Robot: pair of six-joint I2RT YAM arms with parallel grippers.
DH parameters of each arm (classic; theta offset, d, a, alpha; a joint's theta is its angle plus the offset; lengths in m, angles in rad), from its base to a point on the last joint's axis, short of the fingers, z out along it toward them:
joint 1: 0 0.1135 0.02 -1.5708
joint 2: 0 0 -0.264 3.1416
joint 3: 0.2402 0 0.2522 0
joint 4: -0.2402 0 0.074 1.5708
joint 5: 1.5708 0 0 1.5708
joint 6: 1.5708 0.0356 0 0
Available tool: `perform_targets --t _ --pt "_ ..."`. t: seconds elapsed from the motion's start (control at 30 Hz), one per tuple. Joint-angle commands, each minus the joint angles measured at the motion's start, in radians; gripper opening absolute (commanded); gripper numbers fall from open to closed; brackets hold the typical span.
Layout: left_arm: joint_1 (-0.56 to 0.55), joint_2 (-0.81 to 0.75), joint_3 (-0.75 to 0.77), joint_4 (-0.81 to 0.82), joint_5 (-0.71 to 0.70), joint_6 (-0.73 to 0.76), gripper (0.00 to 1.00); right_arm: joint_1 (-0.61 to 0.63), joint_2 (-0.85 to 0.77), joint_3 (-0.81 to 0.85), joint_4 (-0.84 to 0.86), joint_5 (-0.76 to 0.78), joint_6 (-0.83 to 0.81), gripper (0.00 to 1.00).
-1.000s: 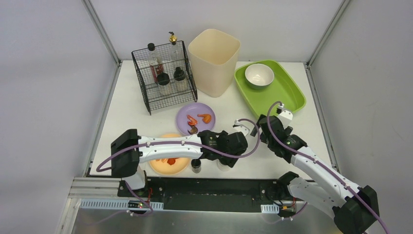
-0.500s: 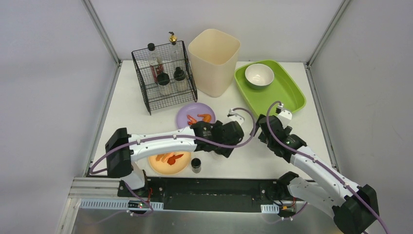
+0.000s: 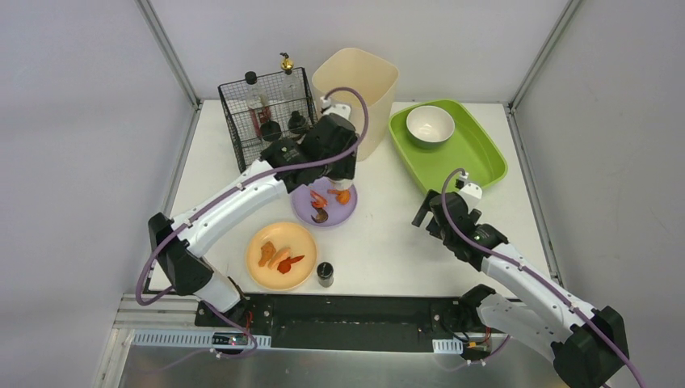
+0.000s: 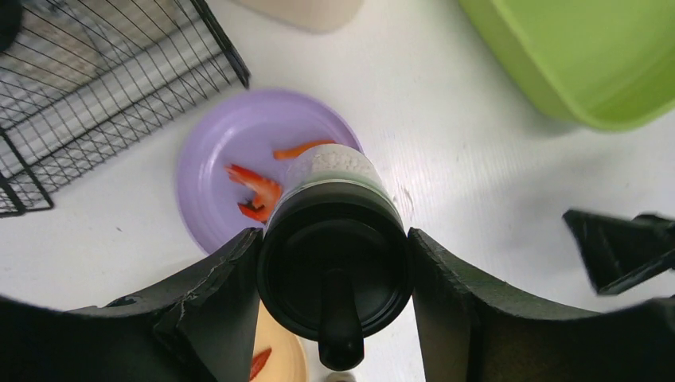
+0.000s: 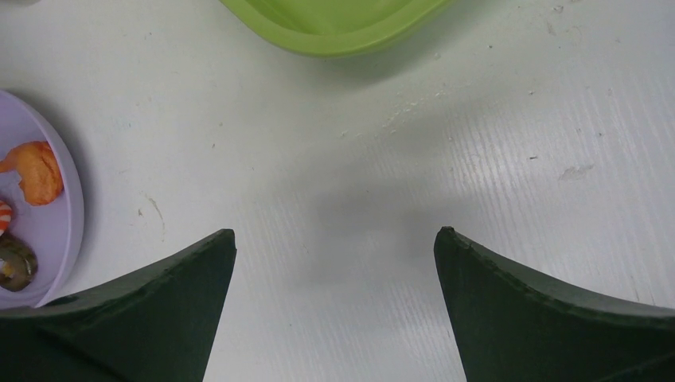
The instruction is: Clear the kitchen counter
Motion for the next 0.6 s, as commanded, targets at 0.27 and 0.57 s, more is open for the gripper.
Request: perform_targets --t 0.27,0.57 --pt "0.233 0.074 0.273 -0.014 -0.069 0.062 0.0 -0.003 -0.036 -0.037 0.071 -0.054 -0.006 0.99" --pt "0.365 0.215 0.362 -0.013 -0.061 0.069 0.0 -0.001 -0.044 -0.056 0.101 -0.088 -0.008 0.99"
